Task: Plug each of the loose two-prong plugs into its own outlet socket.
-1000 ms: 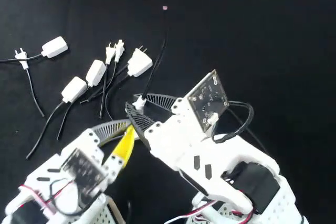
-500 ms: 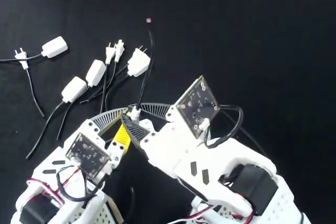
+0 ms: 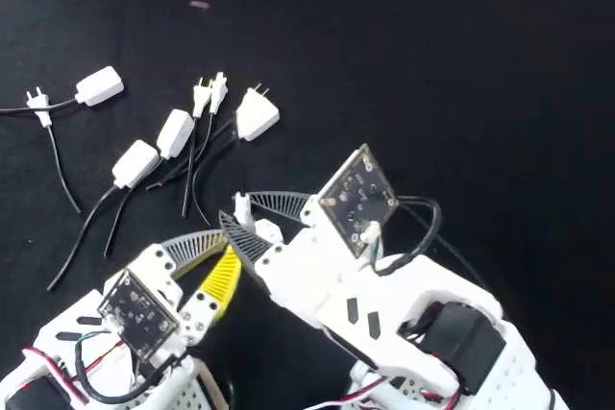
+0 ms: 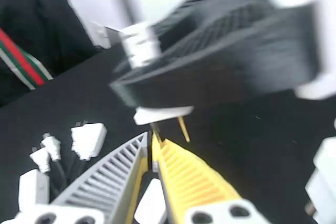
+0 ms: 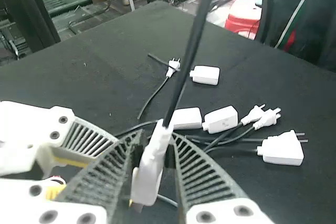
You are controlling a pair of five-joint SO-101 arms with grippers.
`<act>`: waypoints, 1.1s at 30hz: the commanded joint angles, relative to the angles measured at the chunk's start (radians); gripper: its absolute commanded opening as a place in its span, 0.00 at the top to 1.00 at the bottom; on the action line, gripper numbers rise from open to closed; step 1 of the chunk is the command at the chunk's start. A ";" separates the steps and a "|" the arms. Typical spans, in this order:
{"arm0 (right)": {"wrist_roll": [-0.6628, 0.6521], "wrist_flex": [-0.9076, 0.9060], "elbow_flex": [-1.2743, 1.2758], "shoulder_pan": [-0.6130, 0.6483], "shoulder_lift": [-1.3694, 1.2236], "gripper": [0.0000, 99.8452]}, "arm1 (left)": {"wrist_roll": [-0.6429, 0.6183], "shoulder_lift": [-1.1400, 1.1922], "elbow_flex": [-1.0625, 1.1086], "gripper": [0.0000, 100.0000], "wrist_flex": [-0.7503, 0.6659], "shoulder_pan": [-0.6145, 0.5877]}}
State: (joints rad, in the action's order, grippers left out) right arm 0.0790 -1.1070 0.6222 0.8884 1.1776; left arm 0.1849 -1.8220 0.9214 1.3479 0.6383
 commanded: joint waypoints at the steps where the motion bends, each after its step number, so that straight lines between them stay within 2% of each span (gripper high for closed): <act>1: -0.017 0.015 -0.001 0.009 -0.008 0.99 | 0.051 -0.002 -0.048 0.97 0.005 0.035; 13: 0.021 0.032 -0.002 0.006 -0.001 0.99 | 0.055 -0.002 -0.022 0.97 0.006 0.036; 23: 0.080 0.100 0.051 0.003 0.051 0.99 | 0.060 -0.002 0.030 0.97 0.008 0.107; 29: 0.114 0.167 0.143 -0.040 0.193 0.99 | 0.054 -0.002 0.025 0.87 0.021 0.107; 33: 0.115 0.164 0.150 -0.040 0.202 0.99 | 0.054 -0.002 0.024 0.87 0.005 0.104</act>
State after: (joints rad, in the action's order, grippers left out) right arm 0.1834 -0.9689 0.7725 0.8623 1.3694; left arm 0.2386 -1.8236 0.9551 1.3679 0.7319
